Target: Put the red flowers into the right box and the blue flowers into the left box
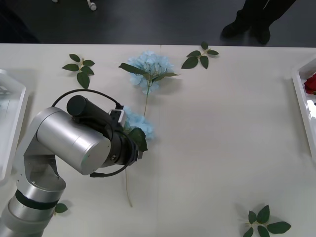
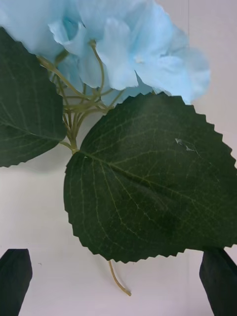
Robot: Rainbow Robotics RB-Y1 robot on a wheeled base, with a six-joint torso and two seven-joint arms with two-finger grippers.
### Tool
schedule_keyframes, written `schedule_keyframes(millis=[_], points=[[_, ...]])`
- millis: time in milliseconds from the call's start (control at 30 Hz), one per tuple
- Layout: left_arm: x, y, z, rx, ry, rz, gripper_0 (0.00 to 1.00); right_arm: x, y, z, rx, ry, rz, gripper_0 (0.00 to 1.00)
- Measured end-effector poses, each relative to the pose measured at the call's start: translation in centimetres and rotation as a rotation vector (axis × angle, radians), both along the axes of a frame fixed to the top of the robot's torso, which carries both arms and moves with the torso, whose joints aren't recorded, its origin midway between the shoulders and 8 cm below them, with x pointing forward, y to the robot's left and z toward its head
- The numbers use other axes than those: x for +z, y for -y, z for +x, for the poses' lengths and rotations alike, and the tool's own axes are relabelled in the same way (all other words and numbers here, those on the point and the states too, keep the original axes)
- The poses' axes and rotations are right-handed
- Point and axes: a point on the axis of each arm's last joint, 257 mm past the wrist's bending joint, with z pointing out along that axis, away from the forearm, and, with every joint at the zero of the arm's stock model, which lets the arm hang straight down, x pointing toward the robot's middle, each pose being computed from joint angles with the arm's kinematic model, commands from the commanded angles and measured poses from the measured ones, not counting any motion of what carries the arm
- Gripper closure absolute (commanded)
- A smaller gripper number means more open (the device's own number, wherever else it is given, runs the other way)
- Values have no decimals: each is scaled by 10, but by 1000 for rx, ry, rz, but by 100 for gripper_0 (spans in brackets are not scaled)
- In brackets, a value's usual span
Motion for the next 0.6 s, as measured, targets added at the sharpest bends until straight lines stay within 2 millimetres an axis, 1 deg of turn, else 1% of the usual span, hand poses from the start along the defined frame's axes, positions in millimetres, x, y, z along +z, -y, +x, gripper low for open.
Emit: schedule_keyframes(millis=[67, 133, 233, 333, 400, 433, 467, 500, 533, 567, 600], points=[[-5, 0, -2, -1, -14, 8, 0, -2, 3, 2, -1, 7, -18, 100], [-13, -3, -2, 13, -30, 19, 0, -7, 5, 3, -30, 14, -24, 100], [-26, -2, -3, 25, -65, 21, 0, -16, 7, 4, -83, 35, -16, 100], [-35, -1, 0, 32, -85, 25, 0, -24, 5, 4, -84, 28, -16, 100], [-40, -3, 3, 34, -94, 36, 0, -25, 5, 3, -84, 23, -16, 100], [-42, -3, 4, 34, -99, 46, 0, -25, 5, 3, -84, 23, -16, 98], [-45, -4, 5, 32, -103, 58, 0, -25, 5, 3, -84, 23, -16, 79], [-47, -5, 6, 30, -106, 71, 0, -25, 5, 3, -84, 22, -16, 66], [-49, -4, 8, 26, -104, 76, 0, -25, 5, 2, -85, 21, -16, 40], [-51, -2, 9, 21, -101, 78, 0, -26, 5, 2, -85, 19, -16, 35], [-54, 0, 10, 16, -98, 77, 0, -26, 4, 2, -85, 18, -15, 26]])
